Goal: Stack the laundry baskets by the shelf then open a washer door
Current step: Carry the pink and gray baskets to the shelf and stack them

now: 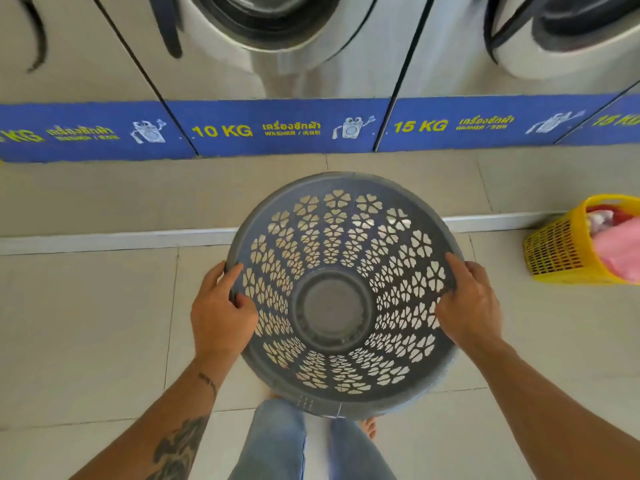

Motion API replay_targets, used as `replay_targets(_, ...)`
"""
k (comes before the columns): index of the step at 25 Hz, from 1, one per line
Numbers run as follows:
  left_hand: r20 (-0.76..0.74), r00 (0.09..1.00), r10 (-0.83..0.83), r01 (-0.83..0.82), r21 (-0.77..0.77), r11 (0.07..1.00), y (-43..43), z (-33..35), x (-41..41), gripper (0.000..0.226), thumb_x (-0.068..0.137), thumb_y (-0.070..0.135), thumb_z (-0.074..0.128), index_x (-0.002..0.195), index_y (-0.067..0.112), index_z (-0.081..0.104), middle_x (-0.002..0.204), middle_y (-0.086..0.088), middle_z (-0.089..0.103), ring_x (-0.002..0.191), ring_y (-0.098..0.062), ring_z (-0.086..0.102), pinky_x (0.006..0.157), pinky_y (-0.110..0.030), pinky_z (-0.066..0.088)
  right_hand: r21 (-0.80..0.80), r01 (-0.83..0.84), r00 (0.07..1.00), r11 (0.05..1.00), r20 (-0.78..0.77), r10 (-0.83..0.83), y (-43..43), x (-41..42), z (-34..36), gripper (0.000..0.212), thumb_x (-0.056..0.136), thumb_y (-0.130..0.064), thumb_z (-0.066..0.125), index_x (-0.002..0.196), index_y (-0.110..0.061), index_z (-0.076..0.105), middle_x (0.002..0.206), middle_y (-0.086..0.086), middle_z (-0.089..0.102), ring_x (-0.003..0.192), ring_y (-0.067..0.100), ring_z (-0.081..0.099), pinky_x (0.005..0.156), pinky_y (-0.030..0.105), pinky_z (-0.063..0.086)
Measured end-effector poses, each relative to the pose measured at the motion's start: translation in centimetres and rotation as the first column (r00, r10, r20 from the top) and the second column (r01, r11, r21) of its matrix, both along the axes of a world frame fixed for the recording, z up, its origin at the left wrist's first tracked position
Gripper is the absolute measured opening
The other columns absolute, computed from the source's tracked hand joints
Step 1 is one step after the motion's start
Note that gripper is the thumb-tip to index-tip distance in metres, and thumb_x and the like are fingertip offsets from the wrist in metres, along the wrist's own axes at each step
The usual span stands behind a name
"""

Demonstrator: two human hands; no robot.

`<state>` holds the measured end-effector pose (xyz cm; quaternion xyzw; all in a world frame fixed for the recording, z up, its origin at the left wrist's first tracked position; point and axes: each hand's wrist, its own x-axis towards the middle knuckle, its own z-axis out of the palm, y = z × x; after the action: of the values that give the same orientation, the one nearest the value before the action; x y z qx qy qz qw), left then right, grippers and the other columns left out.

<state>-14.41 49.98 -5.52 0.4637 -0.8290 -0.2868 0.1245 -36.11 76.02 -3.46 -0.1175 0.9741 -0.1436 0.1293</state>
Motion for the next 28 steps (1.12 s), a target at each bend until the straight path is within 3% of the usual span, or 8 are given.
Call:
replay_targets(5,-0.129,0.957,0.259,-0.266,-0.038,0.963,1.1,11.6,7.2,0.041,0.081,0.003,0.06,0.121,0.011,0.066,0.125,-0.009,0.061,0.107,-0.028,0.061,0.092,-0.031,0.046,-0.102,-0.21,0.977,0.972,-0.049,0.206,-3.8,2.5,11.4,0.068,0.08,-0.008,0.06,0.142,-0.026,0.042,0.139,0.008,0.045,0.116,0.038,0.054,0.09,0.049,0.049)
replay_targets(10,-0.261,0.785,0.562,-0.595,-0.064,0.801,6.1,20.5,18.3,0.037,0.083,0.007,0.056,0.116,0.015,0.068,0.124,-0.006,0.063,0.106,-0.028,0.061,0.092,-0.04,0.05,-0.199,-0.522,0.853,0.83,-0.152,0.5,-7.9,8.2,19.5,0.067,0.077,-0.006,0.055,0.141,-0.026,0.045,0.134,0.007,0.047,0.105,0.04,0.057,0.084,0.048,0.048)
replay_targets(13,-0.288,0.637,0.715,-0.753,-0.035,0.657,10.2,23.3,26.7,0.038,0.084,0.011,0.055,0.119,0.02,0.067,0.124,-0.005,0.063,0.101,-0.028,0.062,0.09,-0.041,0.052,-0.232,-0.702,0.712,0.673,-0.198,0.674,-10.9,14.2,23.0,0.065,0.079,-0.007,0.053,0.141,-0.024,0.044,0.135,0.006,0.046,0.107,0.038,0.056,0.081,0.046,0.048)
replay_targets(16,-0.336,0.431,0.837,-0.889,0.001,0.458,14.7,25.2,35.7,0.042,0.08,0.012,0.052,0.116,0.027,0.067,0.111,-0.007,0.069,0.085,-0.03,0.065,0.08,-0.044,0.057,-0.241,-0.825,0.559,0.511,-0.214,0.801,-13.6,22.8,25.3,0.065,0.078,-0.006,0.055,0.141,-0.024,0.046,0.137,0.007,0.046,0.112,0.036,0.055,0.085,0.044,0.047)
replay_targets(18,-0.354,0.297,0.887,-0.946,0.018,0.323,18.1,26.3,41.5,0.045,0.077,0.012,0.051,0.114,0.03,0.067,0.108,-0.007,0.069,0.084,-0.032,0.065,0.079,-0.047,0.057,-0.24,-0.879,0.461,0.411,-0.217,0.86,-14.7,29.4,26.2,0.066,0.078,-0.008,0.054,0.141,-0.026,0.046,0.136,0.006,0.047,0.112,0.035,0.056,0.084,0.043,0.048)
replay_targets(20,-0.361,0.168,0.917,-0.981,0.03,0.192,21.9,27.4,47.1,0.045,0.075,0.013,0.051,0.113,0.031,0.068,0.111,-0.007,0.068,0.089,-0.034,0.065,0.083,-0.05,0.056,-0.256,-0.918,0.362,0.305,-0.222,0.905,-14.9,36.4,27.1,0.066,0.078,-0.009,0.053,0.141,-0.028,0.045,0.135,0.004,0.047,0.111,0.034,0.056,0.083,0.043,0.049)
replay_targets(24,-0.38,-0.061,0.923,-0.998,0.016,-0.059,30.6,29.3,59.4,0.041,0.076,0.008,0.055,0.111,0.024,0.072,0.116,0.0,0.067,0.091,-0.025,0.059,0.087,-0.036,0.048,-0.27,-0.957,0.172,0.108,-0.226,0.959,-12.4,51.9,28.4,0.061,0.082,-0.015,0.054,0.141,-0.029,0.044,0.134,0.006,0.047,0.112,0.034,0.056,0.081,0.038,0.045)
replay_targets(28,-0.413,-0.211,0.886,-0.974,0.013,-0.226,39.4,30.8,71.7,0.043,0.072,0.015,0.053,0.107,0.028,0.073,0.109,0.003,0.07,0.09,-0.031,0.065,0.087,-0.043,0.053,-0.304,-0.952,0.037,-0.036,-0.232,0.972,-8.0,67.2,28.7,0.061,0.084,-0.016,0.055,0.142,-0.03,0.042,0.133,0.007,0.049,0.11,0.033,0.057,0.074,0.034,0.043)
